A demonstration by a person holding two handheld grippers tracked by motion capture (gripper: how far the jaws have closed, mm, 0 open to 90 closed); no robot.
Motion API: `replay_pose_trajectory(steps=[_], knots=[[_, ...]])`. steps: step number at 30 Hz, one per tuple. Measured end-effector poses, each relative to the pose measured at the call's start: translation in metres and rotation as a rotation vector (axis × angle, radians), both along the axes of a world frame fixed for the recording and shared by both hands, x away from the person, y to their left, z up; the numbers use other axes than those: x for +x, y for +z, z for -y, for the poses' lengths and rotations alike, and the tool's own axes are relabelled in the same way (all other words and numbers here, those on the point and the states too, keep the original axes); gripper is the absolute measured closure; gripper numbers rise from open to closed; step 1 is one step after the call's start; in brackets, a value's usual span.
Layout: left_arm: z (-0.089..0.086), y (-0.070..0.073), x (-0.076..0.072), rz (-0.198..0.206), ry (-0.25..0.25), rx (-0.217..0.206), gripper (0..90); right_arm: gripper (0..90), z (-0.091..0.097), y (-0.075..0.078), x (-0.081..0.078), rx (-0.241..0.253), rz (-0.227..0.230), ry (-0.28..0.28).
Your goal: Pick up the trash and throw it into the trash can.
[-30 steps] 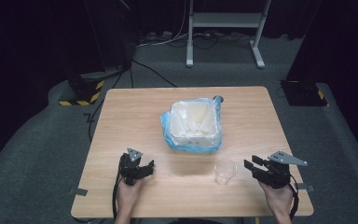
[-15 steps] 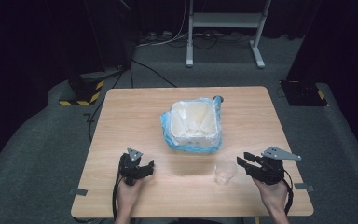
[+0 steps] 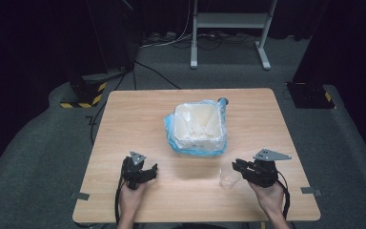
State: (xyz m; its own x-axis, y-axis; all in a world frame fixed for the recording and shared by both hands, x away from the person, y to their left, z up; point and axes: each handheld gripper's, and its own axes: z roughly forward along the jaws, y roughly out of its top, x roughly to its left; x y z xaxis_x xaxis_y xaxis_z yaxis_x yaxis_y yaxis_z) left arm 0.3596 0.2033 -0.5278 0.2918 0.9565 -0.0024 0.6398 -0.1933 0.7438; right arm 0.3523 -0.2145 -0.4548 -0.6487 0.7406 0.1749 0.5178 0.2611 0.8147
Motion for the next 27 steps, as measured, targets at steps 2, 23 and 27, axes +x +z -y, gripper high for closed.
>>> replay_pose_trajectory(steps=[2, 23, 27], knots=[[0.000, 0.000, 0.000, 0.000, 0.000, 0.000, 25.4, 75.9, -0.001, -0.001, 0.001, -0.001, 0.001, 0.004], [0.000, 0.000, 0.000, 0.000, 0.000, 0.000, 25.4, 84.3, -0.004, 0.012, -0.001, 0.013, 0.034, 0.039], [0.000, 0.000, 0.000, 0.000, 0.000, 0.000, 25.4, 84.3, -0.003, 0.020, 0.000, 0.018, 0.047, 0.036]])
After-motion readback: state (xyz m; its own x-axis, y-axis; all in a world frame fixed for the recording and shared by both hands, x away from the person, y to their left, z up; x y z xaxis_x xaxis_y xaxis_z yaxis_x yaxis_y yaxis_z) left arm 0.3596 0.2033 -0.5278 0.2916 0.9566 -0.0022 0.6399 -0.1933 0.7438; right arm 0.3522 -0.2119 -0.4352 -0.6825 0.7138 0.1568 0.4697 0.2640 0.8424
